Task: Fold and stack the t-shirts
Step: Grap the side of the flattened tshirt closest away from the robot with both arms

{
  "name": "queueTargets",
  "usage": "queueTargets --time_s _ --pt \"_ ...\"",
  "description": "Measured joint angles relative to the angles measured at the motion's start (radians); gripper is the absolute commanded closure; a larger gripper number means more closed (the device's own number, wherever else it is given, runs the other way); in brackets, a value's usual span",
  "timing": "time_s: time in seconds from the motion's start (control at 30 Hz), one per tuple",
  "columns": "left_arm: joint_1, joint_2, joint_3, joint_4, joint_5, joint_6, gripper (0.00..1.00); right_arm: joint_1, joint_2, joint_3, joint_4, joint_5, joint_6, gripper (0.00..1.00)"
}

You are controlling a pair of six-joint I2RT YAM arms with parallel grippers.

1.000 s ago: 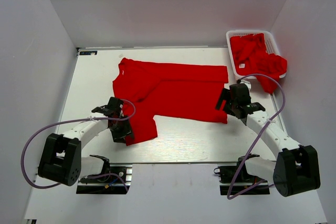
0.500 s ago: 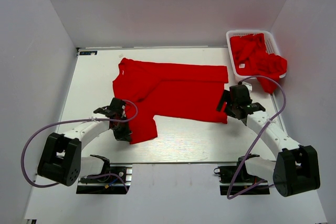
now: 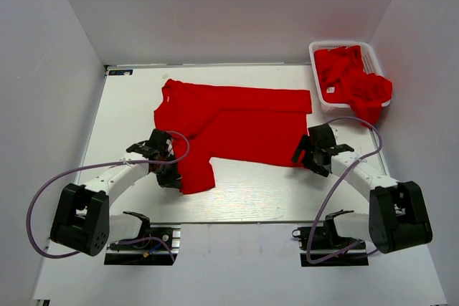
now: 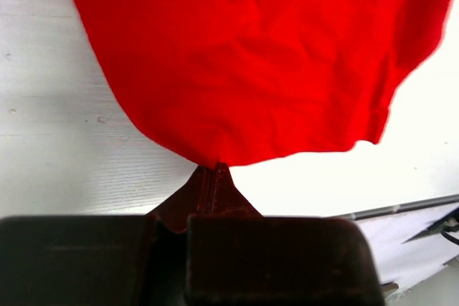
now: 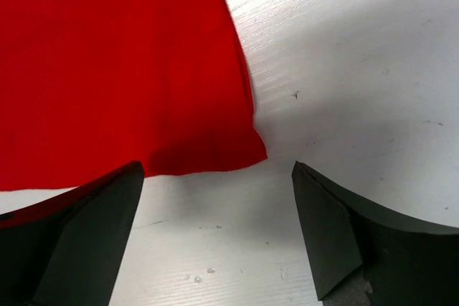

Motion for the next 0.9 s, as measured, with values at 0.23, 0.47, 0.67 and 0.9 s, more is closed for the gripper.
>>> queueTargets --time_s 0.23,0.47,0.67,0.9 --pt "0.000 0.000 0.037 -0.004 0.032 0.009 1.00 0.000 0.046 -0.005 0.050 0.015 0.029 0.36" --pt "0.000 0.001 0.090 -0.013 0.067 0.021 1.00 0.000 0.068 -0.015 0.092 0.020 0.048 0.89" --pt "0.008 0.054 0.208 -0.024 0.097 0.042 1.00 0.000 0.068 -0.018 0.103 0.004 0.032 1.00" --pt "0.017 0.177 0.369 -0.014 0.130 0.056 1.00 0.000 0.068 0.009 0.096 0.003 -0.018 1.00"
